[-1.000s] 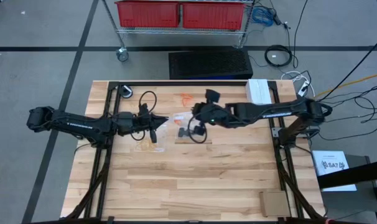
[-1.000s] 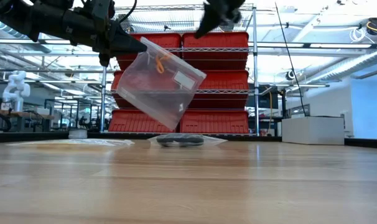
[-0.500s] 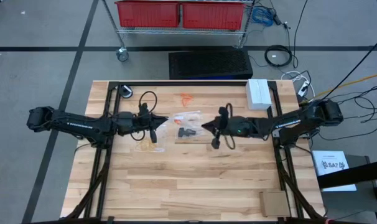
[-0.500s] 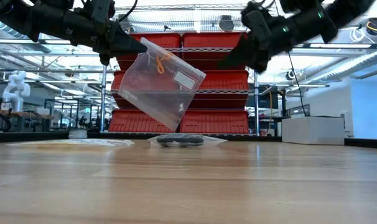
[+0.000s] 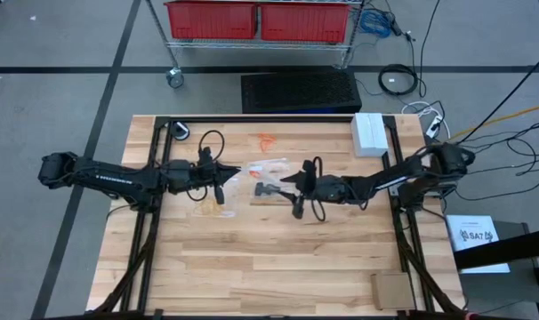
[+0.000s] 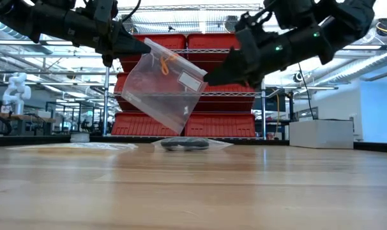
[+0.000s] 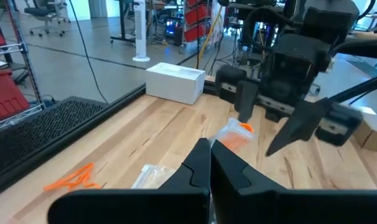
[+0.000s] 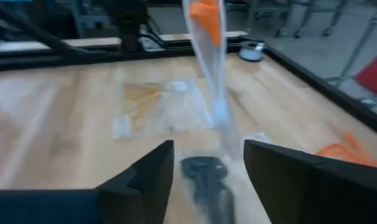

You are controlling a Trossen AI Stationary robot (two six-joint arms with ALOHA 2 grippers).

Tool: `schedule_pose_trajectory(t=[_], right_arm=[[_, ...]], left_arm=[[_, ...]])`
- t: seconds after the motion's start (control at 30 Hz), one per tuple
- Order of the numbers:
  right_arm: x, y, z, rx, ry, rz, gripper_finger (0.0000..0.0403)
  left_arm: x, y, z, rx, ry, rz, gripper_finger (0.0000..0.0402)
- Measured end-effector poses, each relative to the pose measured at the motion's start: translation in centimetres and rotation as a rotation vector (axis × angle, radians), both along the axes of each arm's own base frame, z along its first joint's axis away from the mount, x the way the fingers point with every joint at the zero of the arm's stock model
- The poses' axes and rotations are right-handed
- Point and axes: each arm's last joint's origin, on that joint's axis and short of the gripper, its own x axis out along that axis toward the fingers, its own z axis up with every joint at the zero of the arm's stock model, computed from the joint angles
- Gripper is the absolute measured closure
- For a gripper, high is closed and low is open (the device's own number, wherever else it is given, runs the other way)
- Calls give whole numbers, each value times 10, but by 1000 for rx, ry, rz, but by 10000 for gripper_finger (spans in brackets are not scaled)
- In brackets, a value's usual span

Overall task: Sort rubber bands
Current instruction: Put the right orange rubber band on the zip bag

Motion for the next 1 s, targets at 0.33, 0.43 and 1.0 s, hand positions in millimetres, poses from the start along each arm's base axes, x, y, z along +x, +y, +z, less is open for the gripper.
schedule_pose_trajectory(t=[0.33, 0.43, 1.0], right_arm=[[14, 0, 2, -62, -20, -46, 349], [13, 1, 10, -65, -55, -44, 388], [22, 3, 54, -73, -14, -4, 401]], left_arm=[[0, 0, -1, 0, 6, -1, 402], [0, -1, 0, -4, 2, -33, 401], [15, -3, -13, -35, 24, -106, 371]])
